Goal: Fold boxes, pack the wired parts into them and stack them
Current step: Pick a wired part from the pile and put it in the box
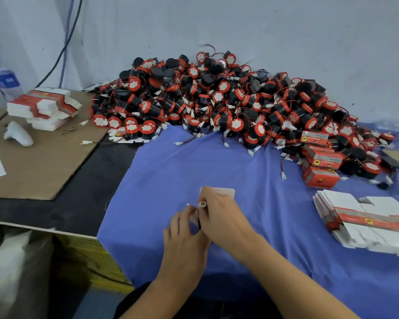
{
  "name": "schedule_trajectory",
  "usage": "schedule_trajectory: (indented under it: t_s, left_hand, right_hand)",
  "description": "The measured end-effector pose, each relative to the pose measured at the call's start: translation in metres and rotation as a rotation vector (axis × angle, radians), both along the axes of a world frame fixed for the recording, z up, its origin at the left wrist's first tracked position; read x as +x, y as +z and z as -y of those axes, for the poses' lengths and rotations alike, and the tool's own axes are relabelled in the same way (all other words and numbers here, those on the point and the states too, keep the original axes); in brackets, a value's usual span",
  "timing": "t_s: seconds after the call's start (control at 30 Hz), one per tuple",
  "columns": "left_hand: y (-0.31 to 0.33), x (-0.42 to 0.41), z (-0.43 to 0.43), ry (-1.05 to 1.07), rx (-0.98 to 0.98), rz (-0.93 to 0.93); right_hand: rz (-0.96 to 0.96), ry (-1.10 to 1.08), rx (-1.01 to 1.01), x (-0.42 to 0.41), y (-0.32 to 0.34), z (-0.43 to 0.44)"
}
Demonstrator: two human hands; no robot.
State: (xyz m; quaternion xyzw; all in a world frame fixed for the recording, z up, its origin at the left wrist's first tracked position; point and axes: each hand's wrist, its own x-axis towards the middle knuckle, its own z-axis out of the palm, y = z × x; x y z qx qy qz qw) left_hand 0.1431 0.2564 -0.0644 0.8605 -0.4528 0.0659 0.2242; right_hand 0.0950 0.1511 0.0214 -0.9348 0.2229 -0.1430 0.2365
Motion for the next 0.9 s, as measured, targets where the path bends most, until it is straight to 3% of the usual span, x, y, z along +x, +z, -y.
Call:
schedule_trajectory:
  t_s: [0.23,0.43,0.7,0.9]
  left_hand:
    - [-0.018,0.005,-0.007,-0.087,-0.068,-0.104]
    - [-0.021,0.006,-0.009,-0.07,-0.048,-0.106]
    - [-0.017,0.016,-0.017,-0.192,-0.003,-0.136]
    - [-0.015,0.017,-0.032,-0.337,-0.147,-0.166]
  right_hand:
    - [-0.048,0.087,-0.062,-0.01,-0.023,0.012]
    - [-0.109,0.163,0.107,-0.016,-0.018,0.023]
    - [-0.105,0.154,-0.005,-0.015,-0.013,0.024]
    - [-0.12,0.133,0.064,-0.012,-0.013,0.028]
